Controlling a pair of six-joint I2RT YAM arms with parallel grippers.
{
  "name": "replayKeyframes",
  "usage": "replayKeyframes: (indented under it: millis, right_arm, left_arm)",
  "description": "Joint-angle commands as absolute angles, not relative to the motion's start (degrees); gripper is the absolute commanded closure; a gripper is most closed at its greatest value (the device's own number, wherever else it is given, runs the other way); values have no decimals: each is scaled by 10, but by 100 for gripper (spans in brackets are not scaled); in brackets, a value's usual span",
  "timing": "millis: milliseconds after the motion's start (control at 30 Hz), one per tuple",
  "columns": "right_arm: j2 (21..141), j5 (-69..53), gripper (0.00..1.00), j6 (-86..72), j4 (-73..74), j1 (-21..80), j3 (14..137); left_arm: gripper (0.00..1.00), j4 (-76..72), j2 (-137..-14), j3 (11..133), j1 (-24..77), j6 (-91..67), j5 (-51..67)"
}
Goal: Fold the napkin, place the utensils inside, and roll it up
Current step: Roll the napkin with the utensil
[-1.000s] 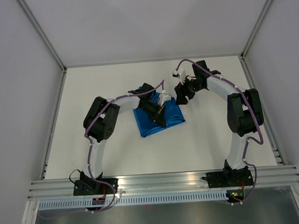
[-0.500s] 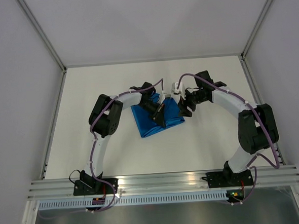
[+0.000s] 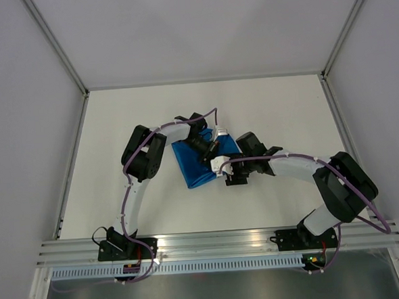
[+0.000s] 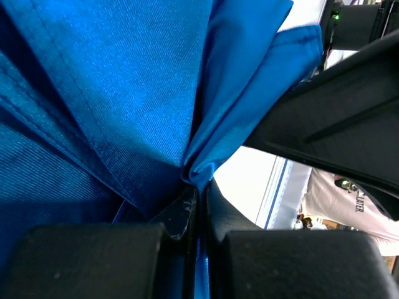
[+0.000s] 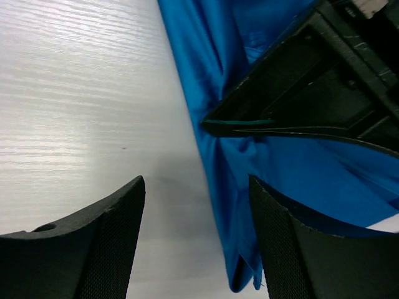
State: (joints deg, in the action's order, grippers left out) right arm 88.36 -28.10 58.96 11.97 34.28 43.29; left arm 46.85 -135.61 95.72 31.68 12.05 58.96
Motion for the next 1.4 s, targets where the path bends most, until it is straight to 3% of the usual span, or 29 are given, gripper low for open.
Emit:
replayKeyframes:
  millis: [0,600,933,1167,1367]
  right_arm:
    - [875,-267,27,613,54,354,436]
    - [930,-194,29,649,18,410,419]
    - [997,-192,50,694,162,410,511]
    - [1029,-189,59,698,239,410,548]
    - [1067,-192,75,690,301,410,591]
  left_arm:
    - [98,489,-1388,962,315,146,538]
    - [98,508,-1399,974,309,157,554]
    - [98,518,-1394,974,306,170,568]
    - [98,522,-1396,977,305,175,577]
    - [98,524,-1385,983,300,175,579]
